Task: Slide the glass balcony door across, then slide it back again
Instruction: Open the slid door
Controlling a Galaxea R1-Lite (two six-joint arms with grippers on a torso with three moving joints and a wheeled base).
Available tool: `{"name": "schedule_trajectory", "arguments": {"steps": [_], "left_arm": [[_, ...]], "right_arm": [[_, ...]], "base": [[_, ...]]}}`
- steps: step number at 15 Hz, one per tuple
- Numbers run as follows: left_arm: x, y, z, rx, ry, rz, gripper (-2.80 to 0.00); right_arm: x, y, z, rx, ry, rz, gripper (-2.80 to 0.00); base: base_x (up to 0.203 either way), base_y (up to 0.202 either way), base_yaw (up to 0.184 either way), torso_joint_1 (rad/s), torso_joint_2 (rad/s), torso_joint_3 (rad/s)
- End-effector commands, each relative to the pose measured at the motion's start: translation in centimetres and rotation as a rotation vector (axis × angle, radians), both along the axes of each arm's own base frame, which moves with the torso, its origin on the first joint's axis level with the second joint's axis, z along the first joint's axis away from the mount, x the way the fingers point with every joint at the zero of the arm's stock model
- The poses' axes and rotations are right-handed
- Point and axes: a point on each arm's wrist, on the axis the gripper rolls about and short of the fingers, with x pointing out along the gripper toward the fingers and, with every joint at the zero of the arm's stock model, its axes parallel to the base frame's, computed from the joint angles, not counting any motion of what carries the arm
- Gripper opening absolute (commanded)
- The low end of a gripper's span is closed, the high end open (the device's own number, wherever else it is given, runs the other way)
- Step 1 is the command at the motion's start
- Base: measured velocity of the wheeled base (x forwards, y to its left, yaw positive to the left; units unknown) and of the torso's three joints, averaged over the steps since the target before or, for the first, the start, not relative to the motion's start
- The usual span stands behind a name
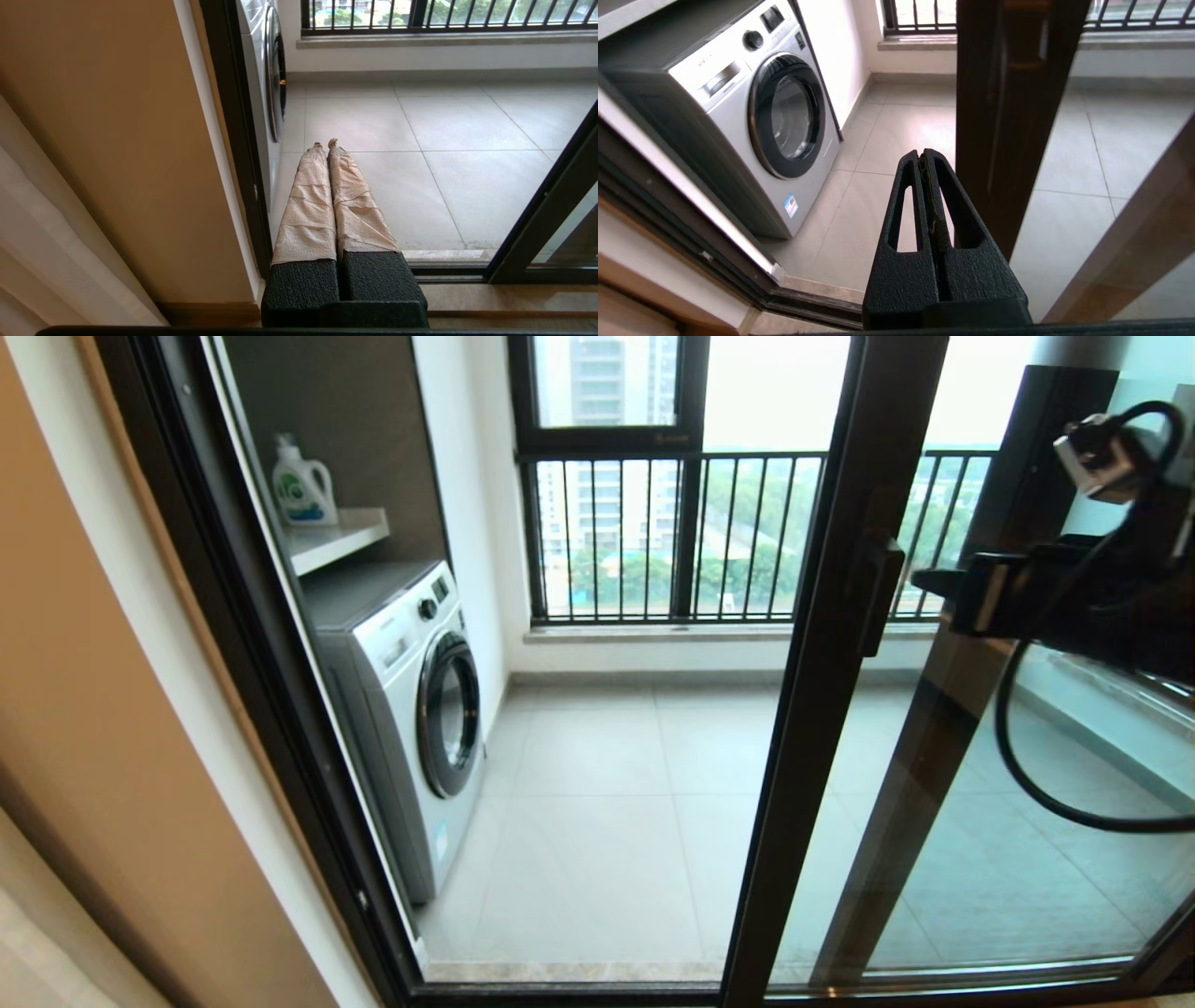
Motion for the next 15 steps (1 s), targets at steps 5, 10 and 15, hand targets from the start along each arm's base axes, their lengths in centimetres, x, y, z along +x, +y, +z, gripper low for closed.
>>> {"name": "schedule_trajectory", "arguments": {"steps": [5, 10, 15], "left_arm": [[0.0, 0.0, 0.0, 0.000, 0.003, 0.000, -2.80], [0.0, 0.0, 0.0, 0.000, 0.003, 0.000, -2.80], [0.0, 0.0, 0.0, 0.000, 0.003, 0.000, -2.80]], "right_arm": [[9.6, 3.5, -3.4, -0.020, 0.068, -0.129, -2.80], [12.8, 3.6, -2.5, -0.009, 0.004, -0.203, -2.80], [13.3, 2.3, -2.5, -0.012, 0.002, -0.244, -2.80]], "base": [[0.000, 0.000, 0.000, 0.000, 0.00, 0.000], [0.000, 0.000, 0.000, 0.000, 0.00, 0.000], [0.000, 0.000, 0.000, 0.000, 0.00, 0.000]]}}
